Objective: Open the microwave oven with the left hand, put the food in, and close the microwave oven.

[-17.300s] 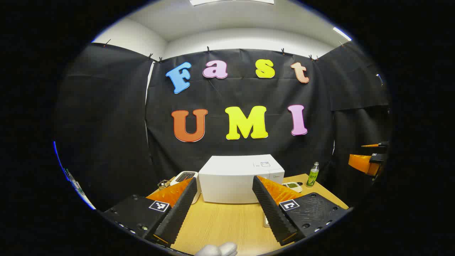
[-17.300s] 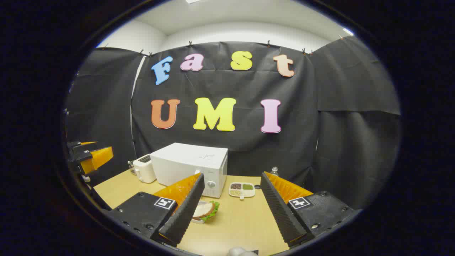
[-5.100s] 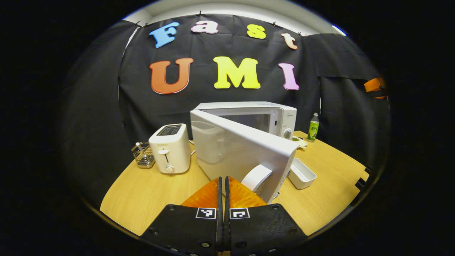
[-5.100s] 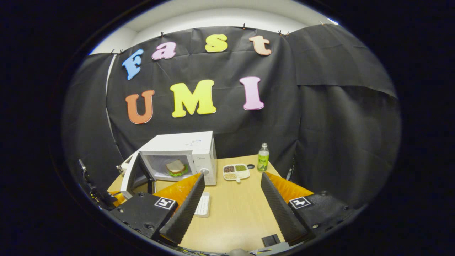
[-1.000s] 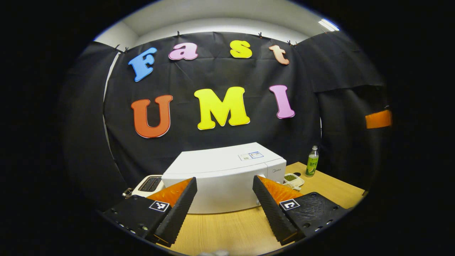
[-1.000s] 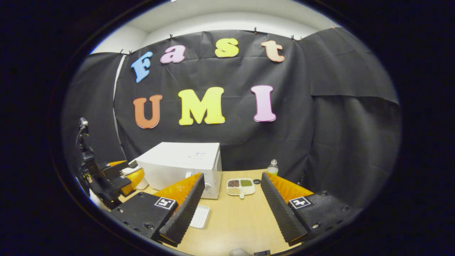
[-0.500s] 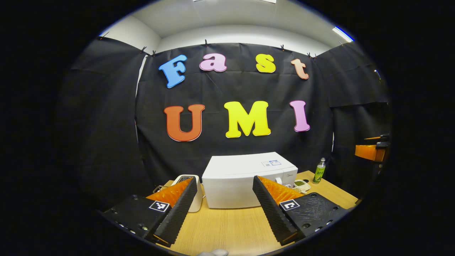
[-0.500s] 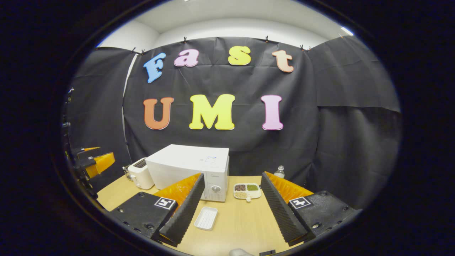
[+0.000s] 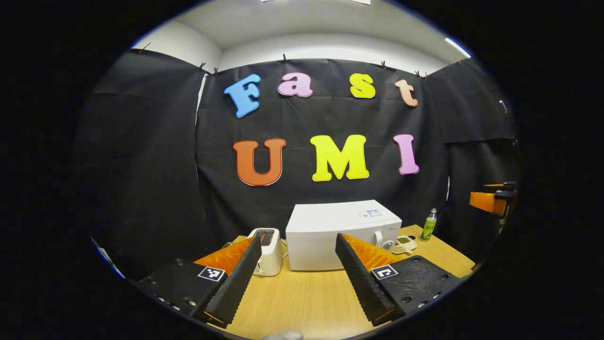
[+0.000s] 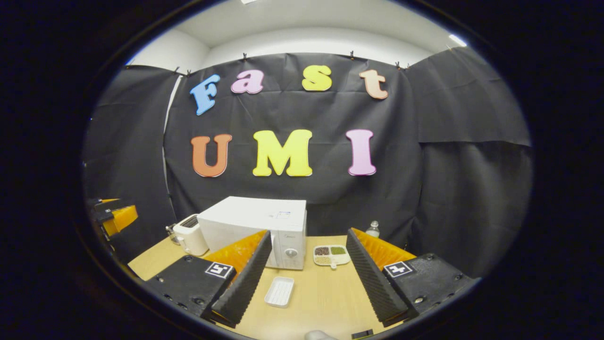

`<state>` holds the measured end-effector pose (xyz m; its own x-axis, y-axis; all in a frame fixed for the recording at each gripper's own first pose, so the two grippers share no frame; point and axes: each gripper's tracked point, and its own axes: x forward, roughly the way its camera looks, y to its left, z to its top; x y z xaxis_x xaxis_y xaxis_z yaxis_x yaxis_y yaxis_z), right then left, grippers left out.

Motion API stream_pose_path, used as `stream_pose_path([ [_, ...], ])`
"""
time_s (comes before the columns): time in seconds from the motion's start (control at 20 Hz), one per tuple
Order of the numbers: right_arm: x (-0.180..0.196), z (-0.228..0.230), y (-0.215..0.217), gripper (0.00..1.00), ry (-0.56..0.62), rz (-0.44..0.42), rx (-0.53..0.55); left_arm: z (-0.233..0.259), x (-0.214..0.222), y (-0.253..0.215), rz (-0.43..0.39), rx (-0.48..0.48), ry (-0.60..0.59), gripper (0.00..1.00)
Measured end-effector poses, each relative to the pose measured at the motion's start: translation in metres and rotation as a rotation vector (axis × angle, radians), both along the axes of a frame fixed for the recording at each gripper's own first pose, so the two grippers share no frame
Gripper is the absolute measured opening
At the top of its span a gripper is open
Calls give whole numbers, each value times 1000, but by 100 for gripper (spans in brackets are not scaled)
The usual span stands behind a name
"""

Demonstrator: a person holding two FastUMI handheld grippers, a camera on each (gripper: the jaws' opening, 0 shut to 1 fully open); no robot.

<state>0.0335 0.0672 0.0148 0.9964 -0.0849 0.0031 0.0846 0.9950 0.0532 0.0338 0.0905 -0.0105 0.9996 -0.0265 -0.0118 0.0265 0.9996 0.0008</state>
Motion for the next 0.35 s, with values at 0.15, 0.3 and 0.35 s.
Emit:
stream_pose_path([
  [0.15,-2,3,-3,92,-1,-6,-2,5,1,-6,-18,-6,-16,96],
  [0.3,-5,6,-4,92,-9,-11,-8,7,1,-10,-33,-16,-23,96],
  [0.35,-6,7,-4,92,-9,-11,-8,7,2,-11,-34,-19,-24,89],
])
